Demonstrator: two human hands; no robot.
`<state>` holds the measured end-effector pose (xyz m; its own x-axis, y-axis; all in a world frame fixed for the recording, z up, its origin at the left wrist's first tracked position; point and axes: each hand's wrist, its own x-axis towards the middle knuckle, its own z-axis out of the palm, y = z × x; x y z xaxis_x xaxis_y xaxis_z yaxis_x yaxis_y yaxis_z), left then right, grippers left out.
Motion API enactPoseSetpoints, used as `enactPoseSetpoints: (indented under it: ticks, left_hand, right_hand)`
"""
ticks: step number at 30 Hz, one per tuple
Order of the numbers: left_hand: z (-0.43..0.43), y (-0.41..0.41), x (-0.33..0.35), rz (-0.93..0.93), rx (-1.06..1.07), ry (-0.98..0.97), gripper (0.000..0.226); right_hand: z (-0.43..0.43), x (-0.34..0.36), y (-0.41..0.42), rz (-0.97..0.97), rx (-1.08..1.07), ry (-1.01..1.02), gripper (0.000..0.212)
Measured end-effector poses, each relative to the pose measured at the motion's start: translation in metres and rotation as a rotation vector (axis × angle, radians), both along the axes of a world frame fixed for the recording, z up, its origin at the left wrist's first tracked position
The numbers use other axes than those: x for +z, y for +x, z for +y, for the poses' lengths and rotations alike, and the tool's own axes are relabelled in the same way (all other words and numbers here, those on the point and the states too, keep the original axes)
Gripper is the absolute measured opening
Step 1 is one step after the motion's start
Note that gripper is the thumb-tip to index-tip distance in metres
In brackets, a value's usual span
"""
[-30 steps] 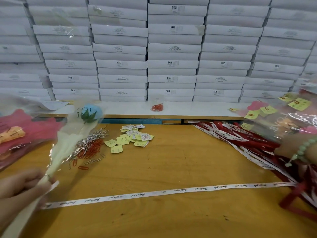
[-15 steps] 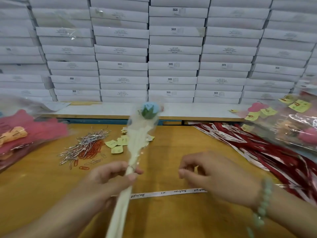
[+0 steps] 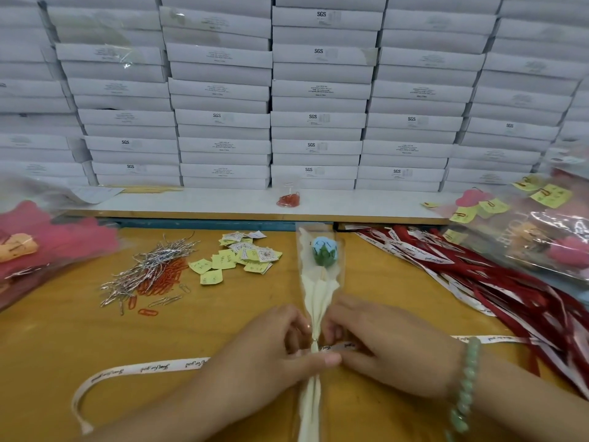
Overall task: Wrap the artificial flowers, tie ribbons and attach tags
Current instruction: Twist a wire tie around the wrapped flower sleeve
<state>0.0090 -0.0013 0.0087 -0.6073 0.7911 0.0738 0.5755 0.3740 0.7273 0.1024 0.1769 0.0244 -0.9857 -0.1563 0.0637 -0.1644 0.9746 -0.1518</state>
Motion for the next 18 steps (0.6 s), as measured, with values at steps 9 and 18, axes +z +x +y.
enactPoseSetpoints:
  ticks: [9, 18]
  left_hand:
    - [-0.022, -0.013, 0.026, 0.571, -0.087, -0.480, 0.010]
    - [-0.020, -0.027, 0.025, 0.609, -0.074, -0.608, 0.023]
  right_hand:
    - [-0.007, -0.016, 0.001, 0.176, -0.046, 0.006, 0.009]
    - [-0.006, -0.016, 0.001, 0.239, -0.082, -0.042, 0.013]
